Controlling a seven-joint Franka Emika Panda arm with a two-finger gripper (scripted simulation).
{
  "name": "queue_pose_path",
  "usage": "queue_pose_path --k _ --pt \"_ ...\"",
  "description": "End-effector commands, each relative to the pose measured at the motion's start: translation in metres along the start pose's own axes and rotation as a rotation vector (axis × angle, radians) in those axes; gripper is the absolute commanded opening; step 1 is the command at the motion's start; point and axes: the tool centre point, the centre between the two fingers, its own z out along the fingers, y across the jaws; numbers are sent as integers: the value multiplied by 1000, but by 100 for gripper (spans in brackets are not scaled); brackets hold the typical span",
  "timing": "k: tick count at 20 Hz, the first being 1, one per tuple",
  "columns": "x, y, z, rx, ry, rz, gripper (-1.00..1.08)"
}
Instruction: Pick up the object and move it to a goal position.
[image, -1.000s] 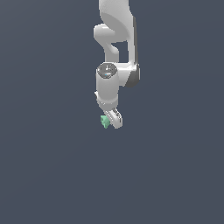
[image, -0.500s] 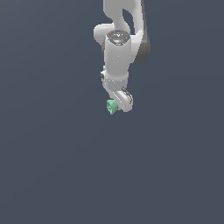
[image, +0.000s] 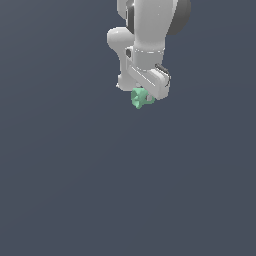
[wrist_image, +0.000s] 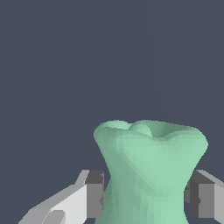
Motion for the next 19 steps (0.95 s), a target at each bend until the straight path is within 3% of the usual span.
queue_pose_path --k 1,10,19 --pt "-11 1 -24 -1 0 1 -100" --pt "-40 1 -86 -1 -1 -1 -100" --pt "-49 -1 -106 0 -3 -1 -100"
